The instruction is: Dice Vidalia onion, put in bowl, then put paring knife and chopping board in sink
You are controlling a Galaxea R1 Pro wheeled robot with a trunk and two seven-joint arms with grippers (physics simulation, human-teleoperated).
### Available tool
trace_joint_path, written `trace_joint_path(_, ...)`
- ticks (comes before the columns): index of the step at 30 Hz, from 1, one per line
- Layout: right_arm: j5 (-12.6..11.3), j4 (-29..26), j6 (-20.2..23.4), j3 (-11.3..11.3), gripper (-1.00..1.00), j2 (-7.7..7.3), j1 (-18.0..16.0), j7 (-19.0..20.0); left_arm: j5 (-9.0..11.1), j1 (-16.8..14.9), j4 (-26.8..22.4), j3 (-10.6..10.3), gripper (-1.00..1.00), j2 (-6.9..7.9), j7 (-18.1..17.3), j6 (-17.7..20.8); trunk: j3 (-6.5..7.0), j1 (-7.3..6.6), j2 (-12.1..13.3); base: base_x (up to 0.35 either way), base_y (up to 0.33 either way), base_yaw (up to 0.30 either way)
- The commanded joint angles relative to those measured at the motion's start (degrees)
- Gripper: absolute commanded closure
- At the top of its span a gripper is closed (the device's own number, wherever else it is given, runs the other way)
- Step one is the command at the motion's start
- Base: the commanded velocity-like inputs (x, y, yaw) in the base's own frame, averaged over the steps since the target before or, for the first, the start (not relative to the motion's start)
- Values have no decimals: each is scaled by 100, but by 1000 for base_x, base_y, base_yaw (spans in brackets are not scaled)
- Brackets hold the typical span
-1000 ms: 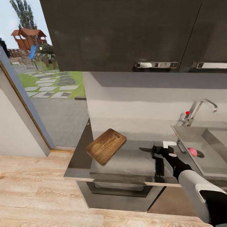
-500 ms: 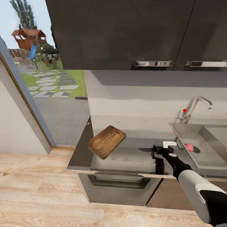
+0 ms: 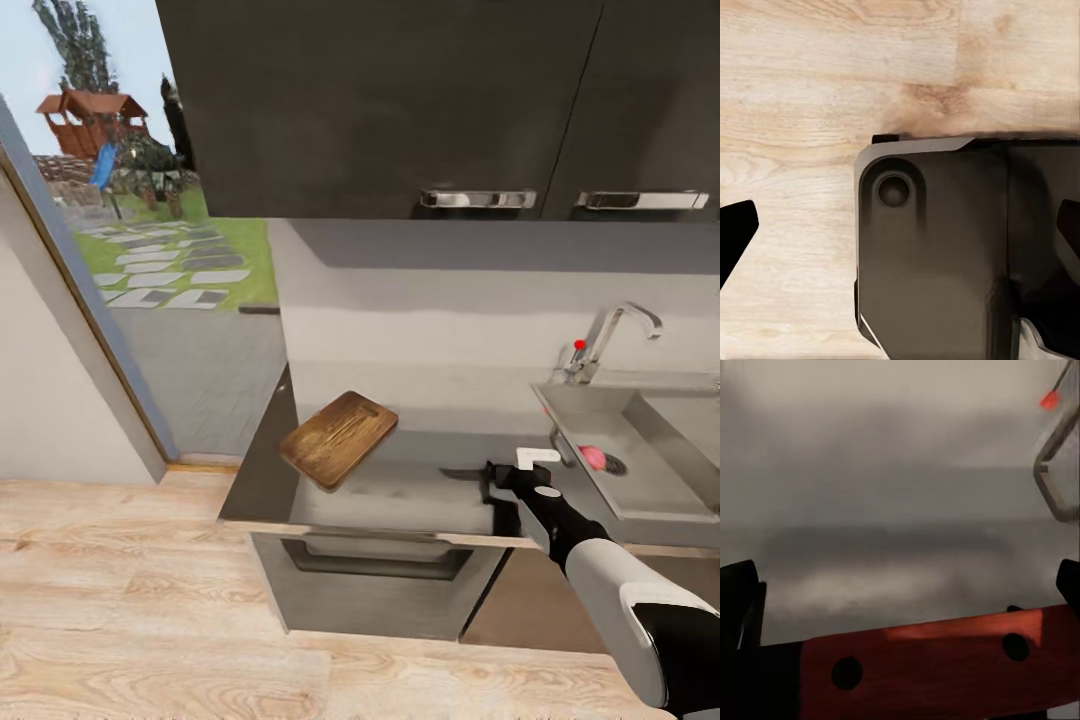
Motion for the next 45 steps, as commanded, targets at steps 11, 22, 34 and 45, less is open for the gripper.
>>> trace_joint_path(11, -19, 10, -16, -10, -100, 1, -2, -4, 3, -1, -3, 5, -100, 5, -8, -12, -11, 1, -10, -49, 0, 0)
trace_joint_path(22, -19, 10, -16, -10, -100, 1, -2, -4, 3, -1, -3, 1, -100, 2, -8, -12, -11, 1, -10, -90, 0, 0)
trace_joint_path(34, -19, 10, -16, -10, -100, 1, -2, -4, 3, -1, -3, 5, -100, 9, -8, -12, -11, 1, -10, -221, 0, 0)
trace_joint_path(45, -15, -11, -23, -12, -100, 5, -3, 3, 4, -1, -3, 5, -100, 8, -8, -12, -11, 1, -10, -7, 0, 0)
